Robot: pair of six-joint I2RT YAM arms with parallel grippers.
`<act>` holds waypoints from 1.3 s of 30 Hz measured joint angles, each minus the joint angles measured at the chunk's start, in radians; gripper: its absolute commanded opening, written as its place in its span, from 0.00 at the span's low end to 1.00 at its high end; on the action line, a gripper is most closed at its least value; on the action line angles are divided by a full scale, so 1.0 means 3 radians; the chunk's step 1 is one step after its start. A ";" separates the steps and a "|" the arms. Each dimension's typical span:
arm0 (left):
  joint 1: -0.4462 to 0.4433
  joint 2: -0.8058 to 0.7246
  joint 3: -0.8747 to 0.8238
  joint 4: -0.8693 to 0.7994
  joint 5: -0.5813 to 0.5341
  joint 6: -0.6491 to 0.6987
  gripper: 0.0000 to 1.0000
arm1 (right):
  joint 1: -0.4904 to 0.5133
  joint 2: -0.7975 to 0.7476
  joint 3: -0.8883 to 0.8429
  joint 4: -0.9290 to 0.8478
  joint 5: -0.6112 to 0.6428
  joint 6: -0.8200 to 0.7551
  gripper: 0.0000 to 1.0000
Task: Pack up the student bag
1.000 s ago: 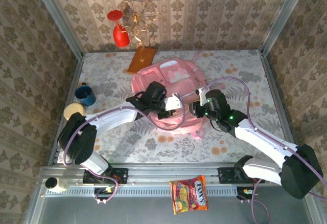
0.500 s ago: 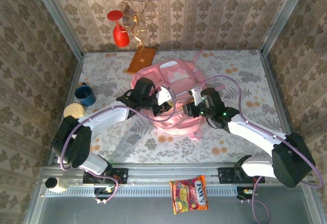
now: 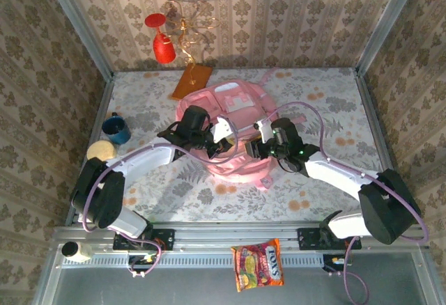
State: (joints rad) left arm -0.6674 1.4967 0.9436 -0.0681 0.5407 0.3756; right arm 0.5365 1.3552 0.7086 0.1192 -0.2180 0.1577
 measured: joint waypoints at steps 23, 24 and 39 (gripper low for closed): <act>-0.0005 0.0000 0.0000 0.0027 0.0034 -0.0009 0.00 | 0.0060 -0.0037 -0.0127 0.0254 -0.0373 -0.0281 0.27; -0.0006 0.0000 0.0000 0.0027 0.0032 -0.0009 0.00 | 0.0060 -0.0015 -0.0127 0.0273 -0.0370 -0.0280 0.27; -0.0020 -0.0058 0.0000 -0.0052 -0.0048 0.0181 0.00 | 0.0209 -0.0304 -0.0276 0.0196 0.0504 0.0273 0.00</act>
State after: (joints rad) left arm -0.6735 1.4792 0.9436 -0.0837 0.5262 0.4297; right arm 0.5991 1.2640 0.6258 0.1780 -0.0669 0.2398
